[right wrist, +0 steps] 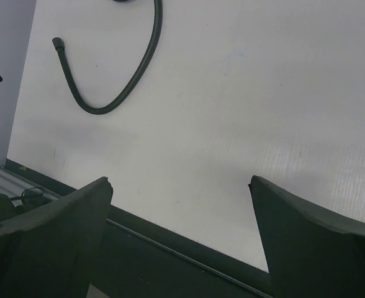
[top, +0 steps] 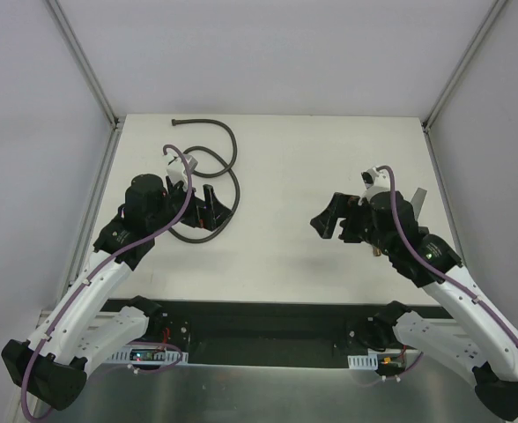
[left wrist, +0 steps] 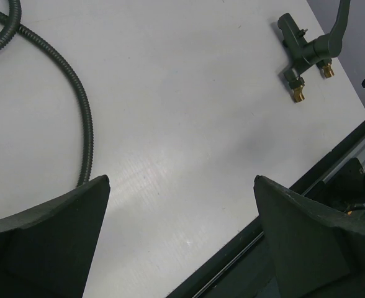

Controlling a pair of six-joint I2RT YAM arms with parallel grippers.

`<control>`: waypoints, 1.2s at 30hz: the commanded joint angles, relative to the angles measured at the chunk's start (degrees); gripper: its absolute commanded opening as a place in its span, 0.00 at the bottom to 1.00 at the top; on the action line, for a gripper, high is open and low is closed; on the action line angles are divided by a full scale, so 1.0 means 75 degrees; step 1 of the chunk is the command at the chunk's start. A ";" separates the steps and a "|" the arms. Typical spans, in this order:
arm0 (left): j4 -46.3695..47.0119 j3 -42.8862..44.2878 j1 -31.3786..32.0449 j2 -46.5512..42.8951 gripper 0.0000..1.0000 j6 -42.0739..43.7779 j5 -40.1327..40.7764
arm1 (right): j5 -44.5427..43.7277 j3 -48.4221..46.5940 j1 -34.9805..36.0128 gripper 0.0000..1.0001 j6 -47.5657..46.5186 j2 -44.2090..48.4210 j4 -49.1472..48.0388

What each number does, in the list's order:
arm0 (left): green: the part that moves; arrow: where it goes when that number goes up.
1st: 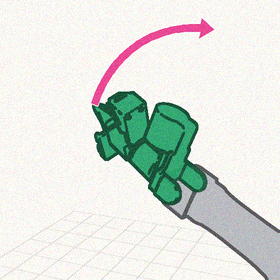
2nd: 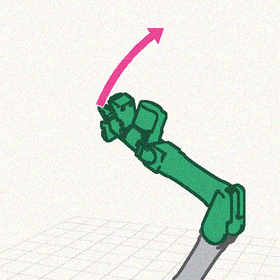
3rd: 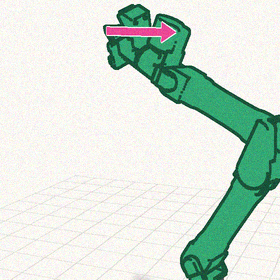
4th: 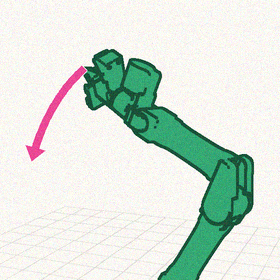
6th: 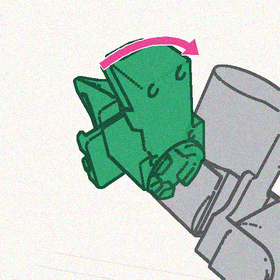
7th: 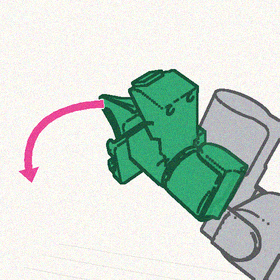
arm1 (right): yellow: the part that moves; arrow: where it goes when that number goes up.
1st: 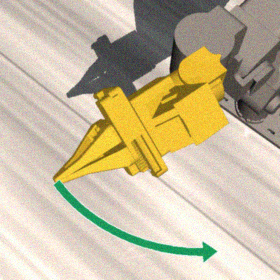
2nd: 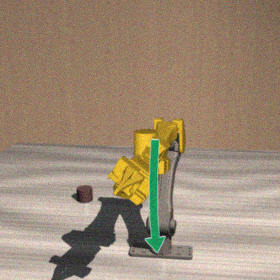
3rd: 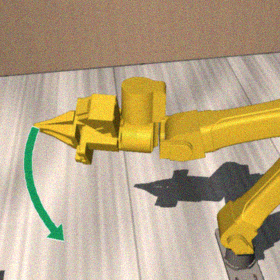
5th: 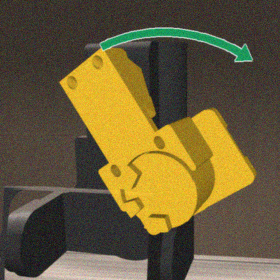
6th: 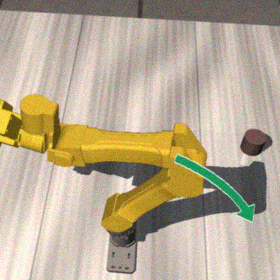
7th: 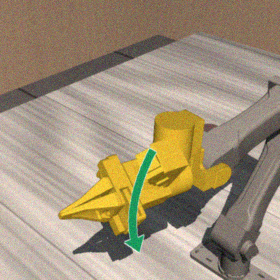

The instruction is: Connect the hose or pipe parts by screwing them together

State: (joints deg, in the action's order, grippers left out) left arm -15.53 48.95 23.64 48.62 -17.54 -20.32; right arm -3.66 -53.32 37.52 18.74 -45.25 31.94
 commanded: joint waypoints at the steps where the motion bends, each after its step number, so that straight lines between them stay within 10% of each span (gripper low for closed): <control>1: 0.0125 0.0200 -0.0011 -0.0108 0.99 -0.0064 0.0142 | -0.0038 0.0090 -0.0022 0.96 -0.0155 0.0220 -0.0181; 19: 0.0125 0.0177 -0.0011 -0.0284 0.99 -0.0040 0.0224 | -0.5158 -0.1305 -0.1789 0.96 -0.1678 -0.1781 0.2058; 27: 0.0125 0.0153 -0.0011 -0.0354 0.99 -0.0052 0.0294 | -0.3182 -0.1457 -0.4647 0.96 -0.2147 -0.3140 0.1098; 36: 0.0125 0.0130 -0.0011 -0.0354 0.98 -0.0064 0.0482 | -0.2349 -0.1727 -0.5645 0.97 -0.2757 -0.4594 0.0536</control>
State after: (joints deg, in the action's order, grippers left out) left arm -15.55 48.95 23.64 46.81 -17.54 -18.59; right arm -25.23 -64.20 -2.11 1.56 -78.11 39.20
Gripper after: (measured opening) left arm 0.980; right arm 0.965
